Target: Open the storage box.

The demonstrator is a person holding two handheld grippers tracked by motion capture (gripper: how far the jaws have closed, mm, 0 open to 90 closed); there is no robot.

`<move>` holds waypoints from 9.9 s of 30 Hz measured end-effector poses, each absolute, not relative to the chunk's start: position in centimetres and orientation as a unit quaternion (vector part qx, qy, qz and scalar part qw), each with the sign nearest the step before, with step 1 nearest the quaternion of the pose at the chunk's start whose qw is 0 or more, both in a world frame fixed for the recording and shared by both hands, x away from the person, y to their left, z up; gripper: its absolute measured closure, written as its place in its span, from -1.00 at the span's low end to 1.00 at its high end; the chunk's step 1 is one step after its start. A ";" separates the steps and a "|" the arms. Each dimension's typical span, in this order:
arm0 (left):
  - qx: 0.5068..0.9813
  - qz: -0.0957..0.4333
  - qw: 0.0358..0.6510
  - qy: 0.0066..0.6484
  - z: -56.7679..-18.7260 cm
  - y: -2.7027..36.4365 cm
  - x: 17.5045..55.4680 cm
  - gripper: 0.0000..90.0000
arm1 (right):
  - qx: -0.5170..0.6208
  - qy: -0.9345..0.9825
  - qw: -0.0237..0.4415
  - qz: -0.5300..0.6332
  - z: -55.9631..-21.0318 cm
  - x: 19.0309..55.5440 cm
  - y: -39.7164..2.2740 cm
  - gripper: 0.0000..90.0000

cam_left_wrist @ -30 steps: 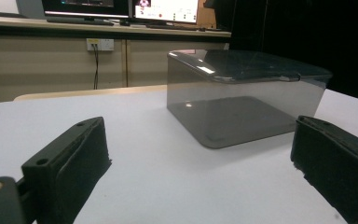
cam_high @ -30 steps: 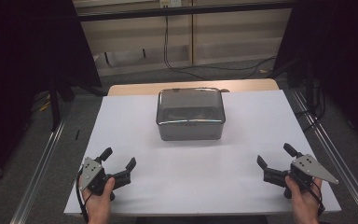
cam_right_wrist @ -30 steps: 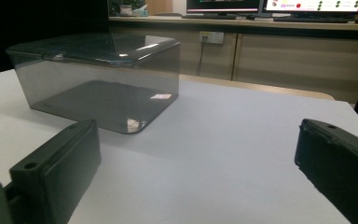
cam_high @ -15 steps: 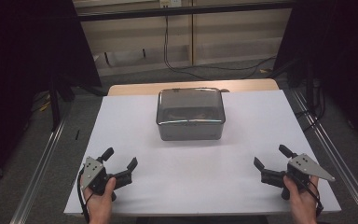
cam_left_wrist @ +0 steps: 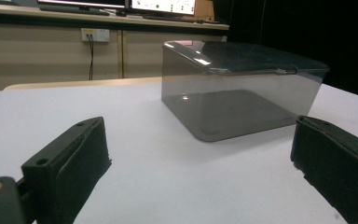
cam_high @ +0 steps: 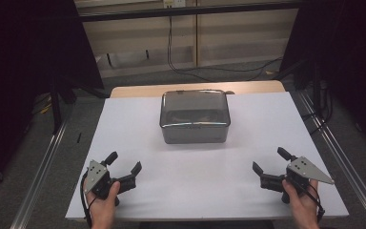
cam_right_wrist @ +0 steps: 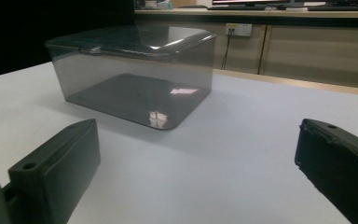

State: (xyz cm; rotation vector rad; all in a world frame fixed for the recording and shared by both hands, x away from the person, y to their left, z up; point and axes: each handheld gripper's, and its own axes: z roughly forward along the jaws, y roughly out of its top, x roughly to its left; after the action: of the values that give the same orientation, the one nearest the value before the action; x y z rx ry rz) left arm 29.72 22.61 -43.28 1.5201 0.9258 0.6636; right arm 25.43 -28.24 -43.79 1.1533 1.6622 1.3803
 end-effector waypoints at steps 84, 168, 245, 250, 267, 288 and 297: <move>0.667 0.273 0.576 0.385 -43.6 21.8 30.2 -0.91 | 0.205 0.764 0.429 0.436 -41.5 35.7 -13.1 -1.00; 0.698 0.237 0.573 0.358 -42.8 20.6 32.2 -0.86 | -0.047 0.769 0.612 0.177 -42.7 36.1 -9.1 0.77; 0.705 0.282 0.582 0.291 -41.5 14.9 45.2 -0.59 | -0.035 0.752 0.627 0.199 -39.5 37.0 -9.4 0.78; 0.704 0.286 0.584 0.286 -41.0 14.9 45.5 -0.54 | -0.035 0.750 0.631 0.197 -39.5 37.0 -9.4 0.79; 0.700 0.280 0.592 0.285 -41.3 14.4 45.9 -0.48 | 0.071 0.751 0.599 0.268 -39.4 38.0 -11.4 0.10; 0.705 0.286 0.592 0.267 -40.3 13.9 46.4 -0.22 | 0.242 0.734 0.480 0.415 -39.3 40.8 -18.4 -0.24; 0.707 0.280 0.594 0.263 -40.2 14.0 46.6 -0.12 | 0.264 0.726 0.459 0.438 -39.6 41.8 -19.5 -0.19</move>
State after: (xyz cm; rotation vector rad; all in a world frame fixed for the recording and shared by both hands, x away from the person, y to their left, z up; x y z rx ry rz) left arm 46.55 13.95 -40.17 1.6437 0.6105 0.6510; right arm 41.84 -19.47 -39.59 0.6508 1.7890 1.0798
